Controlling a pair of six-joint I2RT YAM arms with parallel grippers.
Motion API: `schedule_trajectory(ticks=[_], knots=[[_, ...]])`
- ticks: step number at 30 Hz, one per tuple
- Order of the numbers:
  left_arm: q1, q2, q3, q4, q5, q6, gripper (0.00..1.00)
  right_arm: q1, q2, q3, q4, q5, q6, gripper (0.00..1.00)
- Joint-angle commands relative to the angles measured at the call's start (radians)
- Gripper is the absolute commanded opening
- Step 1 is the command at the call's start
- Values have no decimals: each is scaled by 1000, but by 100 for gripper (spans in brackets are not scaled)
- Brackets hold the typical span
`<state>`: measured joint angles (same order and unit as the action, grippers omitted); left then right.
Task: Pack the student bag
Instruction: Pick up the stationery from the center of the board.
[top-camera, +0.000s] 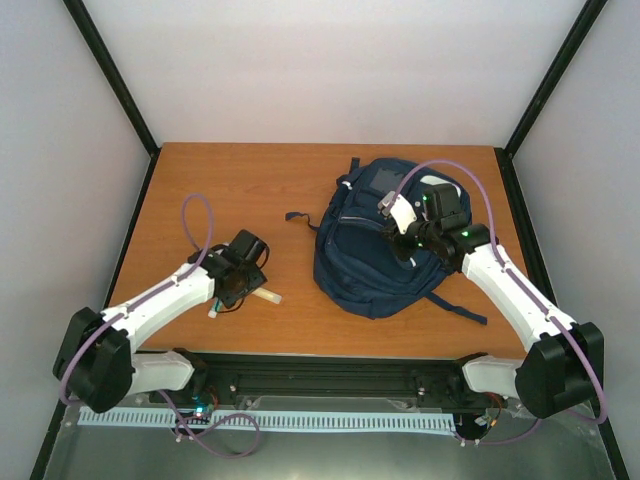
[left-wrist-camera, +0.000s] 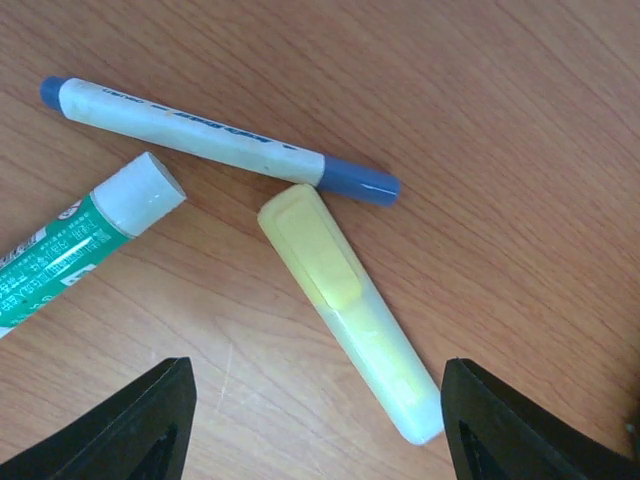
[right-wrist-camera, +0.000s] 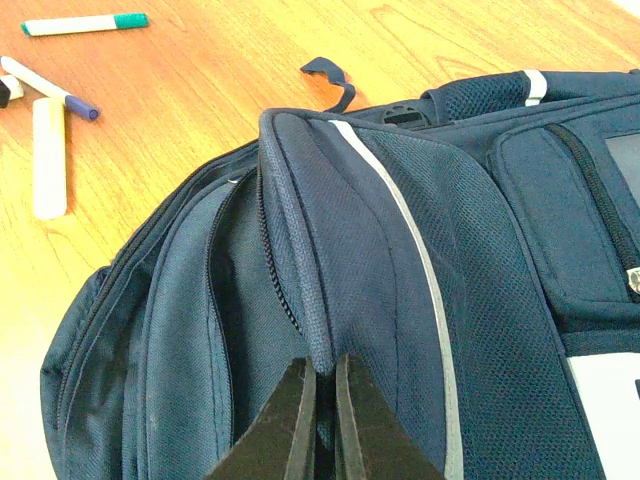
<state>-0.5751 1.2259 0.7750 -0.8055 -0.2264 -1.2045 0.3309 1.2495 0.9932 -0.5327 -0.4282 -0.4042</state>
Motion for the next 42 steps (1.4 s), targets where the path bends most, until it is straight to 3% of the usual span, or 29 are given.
schedule_trajectory(ticks=[1, 21, 35, 42], knots=[[54, 46, -1, 24, 42, -10, 69, -9, -18, -8, 48, -23, -17, 3], [89, 363, 109, 98, 134, -44, 54, -9, -10, -12, 42, -40, -30, 3], [79, 344, 103, 95, 205, 29, 36, -9, -4, -12, 37, -45, -36, 3], [-38, 364, 134, 82, 248, 173, 29, -9, -4, -11, 36, -46, -36, 3]])
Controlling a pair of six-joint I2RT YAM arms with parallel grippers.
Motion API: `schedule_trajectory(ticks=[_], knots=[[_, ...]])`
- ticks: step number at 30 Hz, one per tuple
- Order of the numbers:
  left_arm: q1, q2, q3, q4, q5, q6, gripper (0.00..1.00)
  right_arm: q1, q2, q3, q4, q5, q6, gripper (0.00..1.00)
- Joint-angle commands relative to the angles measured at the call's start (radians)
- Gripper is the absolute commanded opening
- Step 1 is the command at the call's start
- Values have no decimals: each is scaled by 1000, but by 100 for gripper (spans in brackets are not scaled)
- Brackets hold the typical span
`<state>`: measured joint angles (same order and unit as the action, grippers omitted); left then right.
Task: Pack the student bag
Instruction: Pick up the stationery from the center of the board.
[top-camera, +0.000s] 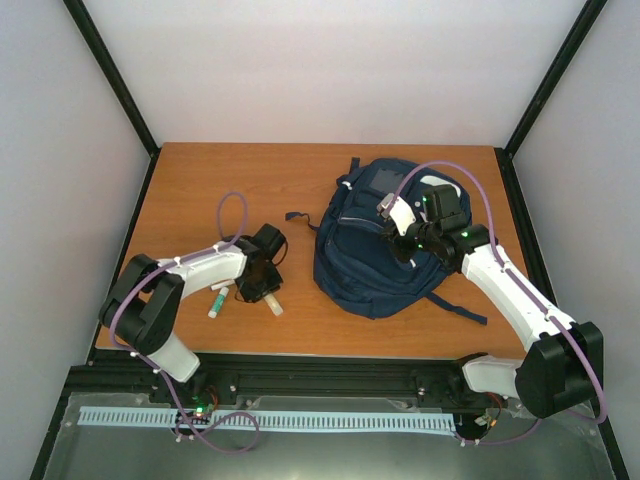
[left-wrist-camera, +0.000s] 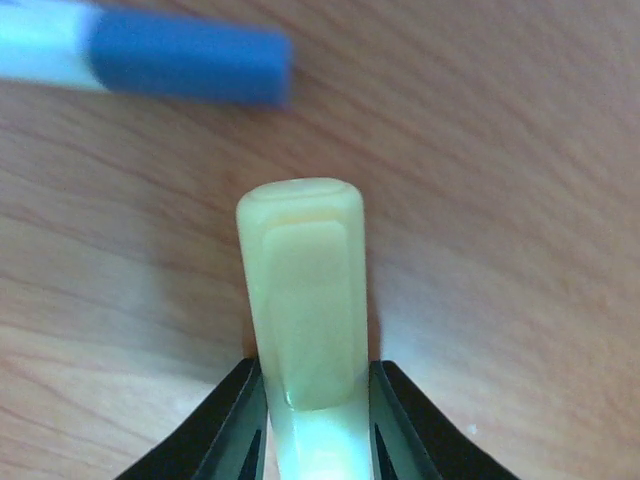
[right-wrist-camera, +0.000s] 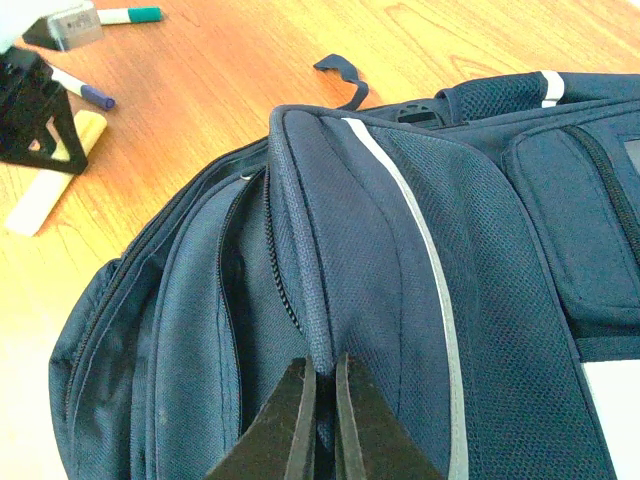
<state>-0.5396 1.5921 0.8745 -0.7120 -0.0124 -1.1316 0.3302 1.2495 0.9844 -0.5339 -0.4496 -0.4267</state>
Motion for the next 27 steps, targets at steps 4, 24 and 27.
schedule_trajectory(ticks=[4, 24, 27], knots=[[-161, 17, 72, -61, 2, 152, 24, -9, -5, -3, 36, -24, -14, 3], [-257, 47, 107, -254, -23, 391, 40, -8, -15, -3, 35, -33, -12, 3], [-257, 35, 89, -250, -6, 393, 37, -8, -13, -3, 35, -35, -12, 3]])
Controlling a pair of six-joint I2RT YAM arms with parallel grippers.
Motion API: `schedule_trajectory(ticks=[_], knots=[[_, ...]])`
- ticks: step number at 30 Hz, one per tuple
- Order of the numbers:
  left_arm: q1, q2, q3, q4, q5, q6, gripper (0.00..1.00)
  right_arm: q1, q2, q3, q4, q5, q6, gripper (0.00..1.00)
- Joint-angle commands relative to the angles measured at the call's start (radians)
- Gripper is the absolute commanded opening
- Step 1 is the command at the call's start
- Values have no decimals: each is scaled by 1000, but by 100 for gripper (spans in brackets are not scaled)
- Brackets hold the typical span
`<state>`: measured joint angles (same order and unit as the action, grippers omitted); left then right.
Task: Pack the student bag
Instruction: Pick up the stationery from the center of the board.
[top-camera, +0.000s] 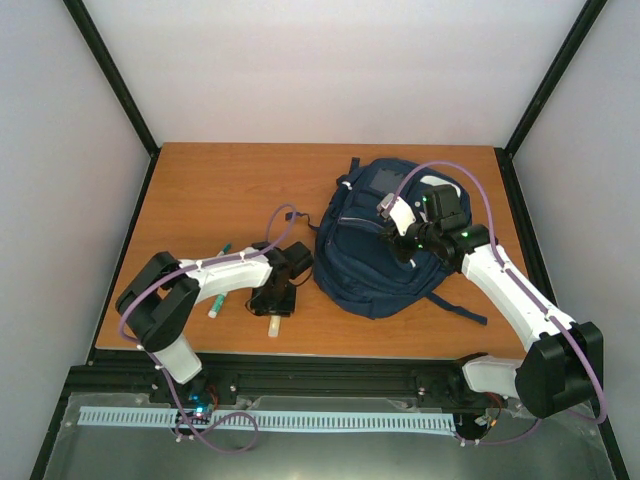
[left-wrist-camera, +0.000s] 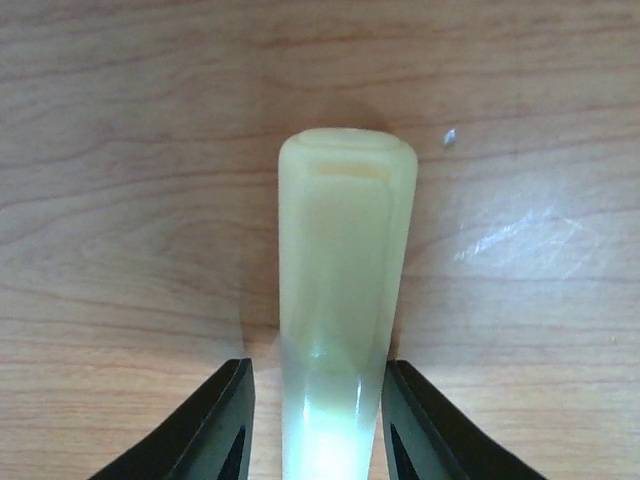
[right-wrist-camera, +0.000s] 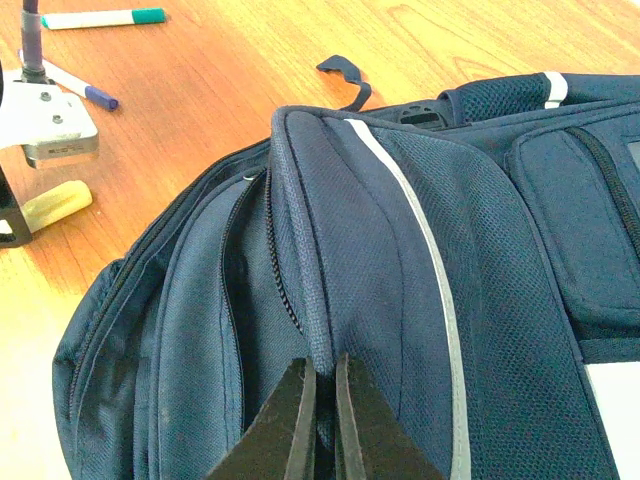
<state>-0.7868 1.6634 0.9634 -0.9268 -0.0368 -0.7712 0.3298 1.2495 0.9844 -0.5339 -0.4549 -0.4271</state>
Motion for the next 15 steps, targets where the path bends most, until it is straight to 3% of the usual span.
schedule_trajectory(ticks=[1, 8, 13, 15], knots=[[-10, -37, -5, -33, 25, 34, 36, -8, -13, -3, 35, -30, -12, 3], [-11, -5, -23, -11, 53, 56, 29, -8, -14, -3, 34, -31, -12, 3], [-11, 15, -13, -14, 66, 72, 11, -8, -18, -3, 34, -31, -13, 3], [-11, -2, -4, -25, 66, 71, 9, -8, -18, -3, 35, -31, -13, 3]])
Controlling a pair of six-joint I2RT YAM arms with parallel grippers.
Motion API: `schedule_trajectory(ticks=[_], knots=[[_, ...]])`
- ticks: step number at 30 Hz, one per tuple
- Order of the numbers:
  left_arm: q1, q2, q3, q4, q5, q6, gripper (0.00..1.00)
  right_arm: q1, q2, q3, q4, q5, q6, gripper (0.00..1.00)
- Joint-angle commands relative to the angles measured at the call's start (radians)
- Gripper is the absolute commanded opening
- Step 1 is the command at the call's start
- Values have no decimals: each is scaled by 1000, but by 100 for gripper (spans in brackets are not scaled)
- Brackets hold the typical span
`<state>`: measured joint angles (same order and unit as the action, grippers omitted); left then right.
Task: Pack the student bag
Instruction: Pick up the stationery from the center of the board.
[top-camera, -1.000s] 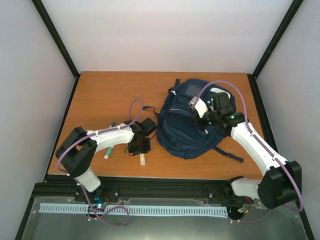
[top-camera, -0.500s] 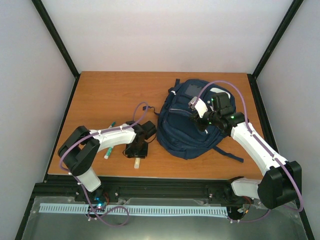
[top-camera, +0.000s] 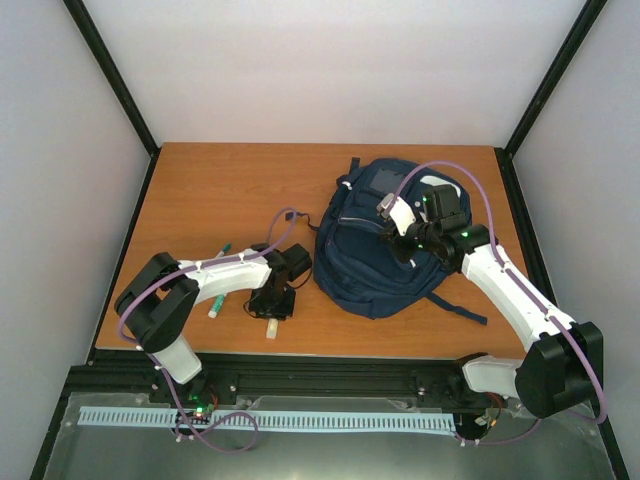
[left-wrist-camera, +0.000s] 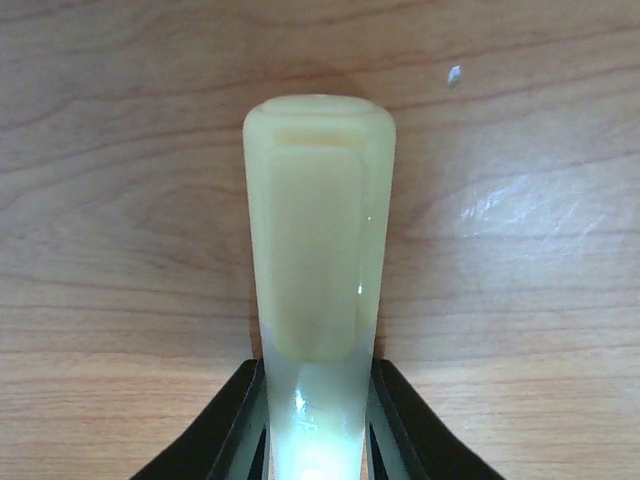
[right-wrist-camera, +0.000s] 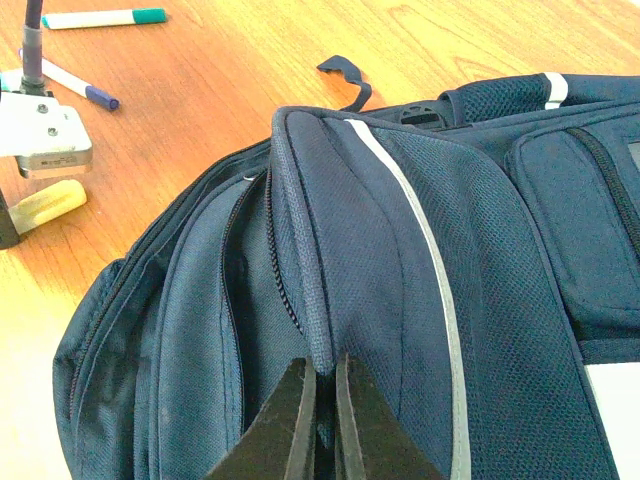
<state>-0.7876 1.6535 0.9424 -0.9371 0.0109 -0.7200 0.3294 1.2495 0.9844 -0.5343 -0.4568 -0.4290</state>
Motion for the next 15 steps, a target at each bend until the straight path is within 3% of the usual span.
schedule_trajectory(ticks=[1, 8, 11, 15], knots=[[-10, -7, 25, -21, 16, 19, 8, -7, -20, -4, 35, -29, -11, 3], [-10, -198, 109, 59, 109, -36, 6, -8, -40, -7, 44, -26, -10, 3], [-10, -250, 121, 214, 229, -70, 6, -8, -48, -9, 46, -20, -11, 3], [-10, -273, 70, 559, 398, -206, 4, -7, -54, -10, 52, -15, -9, 3]])
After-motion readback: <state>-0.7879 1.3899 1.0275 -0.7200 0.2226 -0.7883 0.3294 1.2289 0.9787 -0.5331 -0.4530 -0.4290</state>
